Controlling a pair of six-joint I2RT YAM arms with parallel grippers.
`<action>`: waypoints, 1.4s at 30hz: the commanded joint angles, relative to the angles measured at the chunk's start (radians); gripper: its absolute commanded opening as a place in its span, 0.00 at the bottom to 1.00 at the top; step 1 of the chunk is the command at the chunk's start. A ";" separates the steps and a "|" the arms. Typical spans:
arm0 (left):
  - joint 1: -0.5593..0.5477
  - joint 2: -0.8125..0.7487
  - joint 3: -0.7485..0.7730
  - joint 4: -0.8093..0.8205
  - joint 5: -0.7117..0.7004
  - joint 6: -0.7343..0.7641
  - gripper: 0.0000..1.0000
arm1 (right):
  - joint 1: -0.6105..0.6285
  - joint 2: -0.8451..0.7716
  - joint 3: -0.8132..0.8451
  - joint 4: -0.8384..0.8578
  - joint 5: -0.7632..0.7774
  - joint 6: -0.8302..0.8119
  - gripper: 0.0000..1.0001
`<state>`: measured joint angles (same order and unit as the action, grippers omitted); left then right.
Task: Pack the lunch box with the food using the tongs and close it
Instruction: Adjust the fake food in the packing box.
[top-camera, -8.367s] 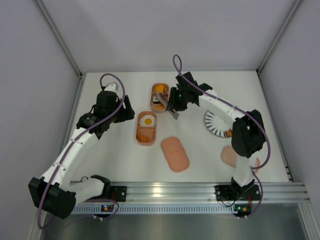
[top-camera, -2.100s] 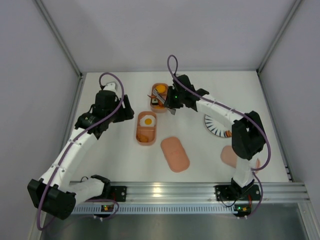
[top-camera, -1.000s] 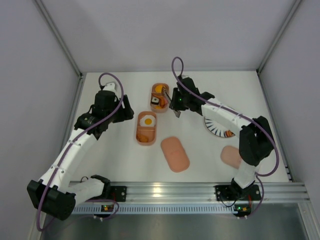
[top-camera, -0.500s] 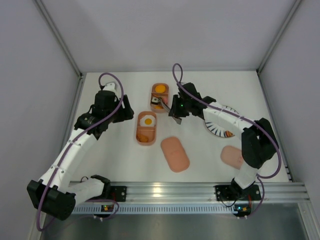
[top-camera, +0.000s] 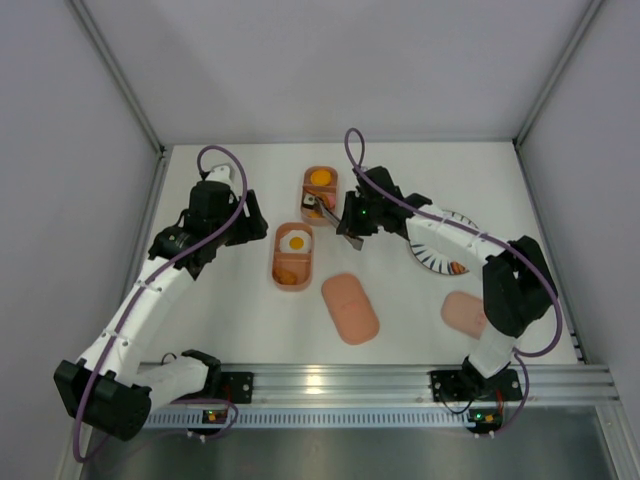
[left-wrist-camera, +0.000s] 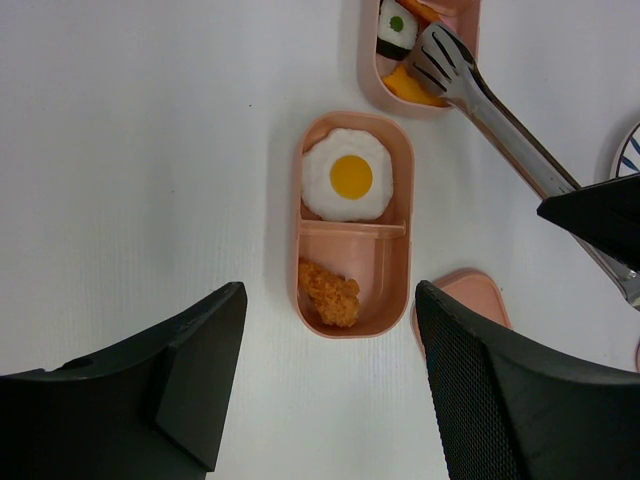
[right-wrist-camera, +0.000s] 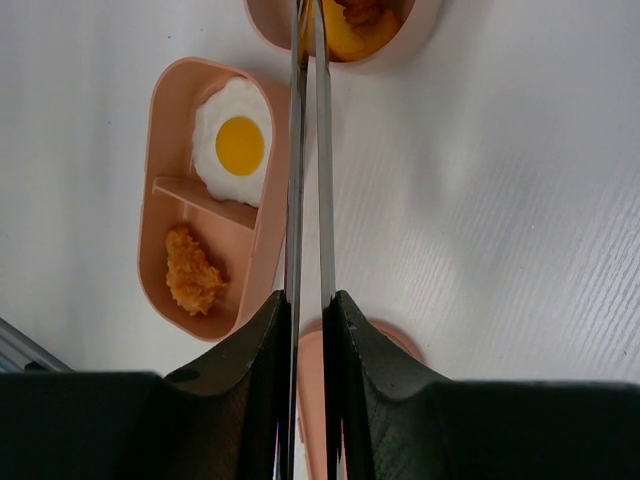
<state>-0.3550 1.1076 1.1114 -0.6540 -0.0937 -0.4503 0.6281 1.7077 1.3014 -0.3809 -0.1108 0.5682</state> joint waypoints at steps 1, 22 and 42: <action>0.005 -0.022 0.042 0.004 0.000 -0.004 0.73 | 0.007 -0.014 0.048 0.066 0.008 -0.004 0.09; 0.004 -0.017 0.044 0.005 0.003 -0.005 0.73 | -0.082 0.052 0.026 0.169 -0.053 0.087 0.09; 0.005 -0.011 0.048 0.005 0.005 -0.007 0.73 | -0.107 0.055 -0.054 0.162 -0.050 0.095 0.08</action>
<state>-0.3550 1.1080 1.1259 -0.6594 -0.0937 -0.4503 0.5381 1.7836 1.2663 -0.2173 -0.1783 0.6731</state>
